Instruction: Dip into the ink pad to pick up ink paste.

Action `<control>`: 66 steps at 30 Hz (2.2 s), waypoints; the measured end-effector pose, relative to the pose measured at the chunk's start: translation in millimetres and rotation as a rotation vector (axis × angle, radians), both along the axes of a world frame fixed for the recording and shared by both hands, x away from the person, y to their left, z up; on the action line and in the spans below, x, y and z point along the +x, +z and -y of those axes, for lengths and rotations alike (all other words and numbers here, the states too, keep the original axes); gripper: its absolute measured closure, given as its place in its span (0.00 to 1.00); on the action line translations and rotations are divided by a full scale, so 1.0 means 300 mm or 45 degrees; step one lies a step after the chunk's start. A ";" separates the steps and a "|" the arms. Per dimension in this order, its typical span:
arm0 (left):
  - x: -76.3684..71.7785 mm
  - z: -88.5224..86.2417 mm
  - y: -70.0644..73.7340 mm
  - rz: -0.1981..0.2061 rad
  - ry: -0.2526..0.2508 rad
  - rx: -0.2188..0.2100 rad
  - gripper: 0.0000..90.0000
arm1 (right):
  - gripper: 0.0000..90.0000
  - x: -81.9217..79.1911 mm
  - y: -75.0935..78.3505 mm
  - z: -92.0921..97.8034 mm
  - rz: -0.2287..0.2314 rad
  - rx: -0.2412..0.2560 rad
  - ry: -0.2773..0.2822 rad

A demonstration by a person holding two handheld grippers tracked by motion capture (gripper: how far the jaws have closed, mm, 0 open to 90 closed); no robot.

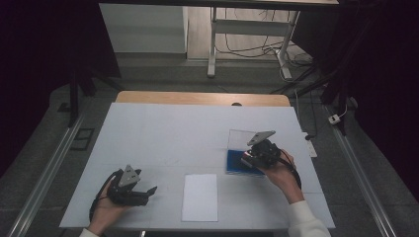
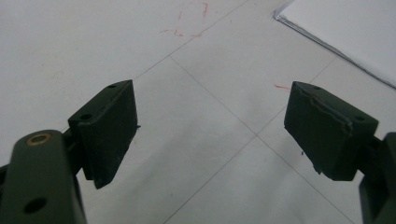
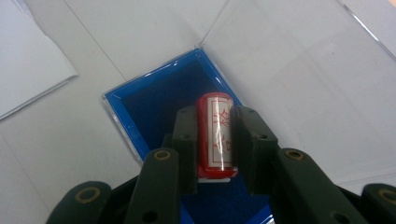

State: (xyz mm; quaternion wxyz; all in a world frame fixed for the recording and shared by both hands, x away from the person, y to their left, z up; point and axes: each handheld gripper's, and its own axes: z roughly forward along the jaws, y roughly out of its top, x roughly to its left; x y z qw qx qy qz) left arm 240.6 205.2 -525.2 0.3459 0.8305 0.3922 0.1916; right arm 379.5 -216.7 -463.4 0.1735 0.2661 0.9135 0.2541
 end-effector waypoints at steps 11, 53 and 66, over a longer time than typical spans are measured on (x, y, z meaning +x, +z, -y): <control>-0.002 0.001 0.001 -0.002 0.003 -0.004 0.20 | 0.78 0.014 -0.020 0.009 -0.044 0.023 -0.019; 0.001 -0.008 0.001 0.002 0.026 -0.017 0.20 | 0.78 -0.021 0.072 0.052 0.046 0.100 -0.091; 0.002 -0.008 0.000 0.000 0.027 -0.007 0.20 | 0.78 -0.023 0.067 0.034 0.068 0.040 -0.086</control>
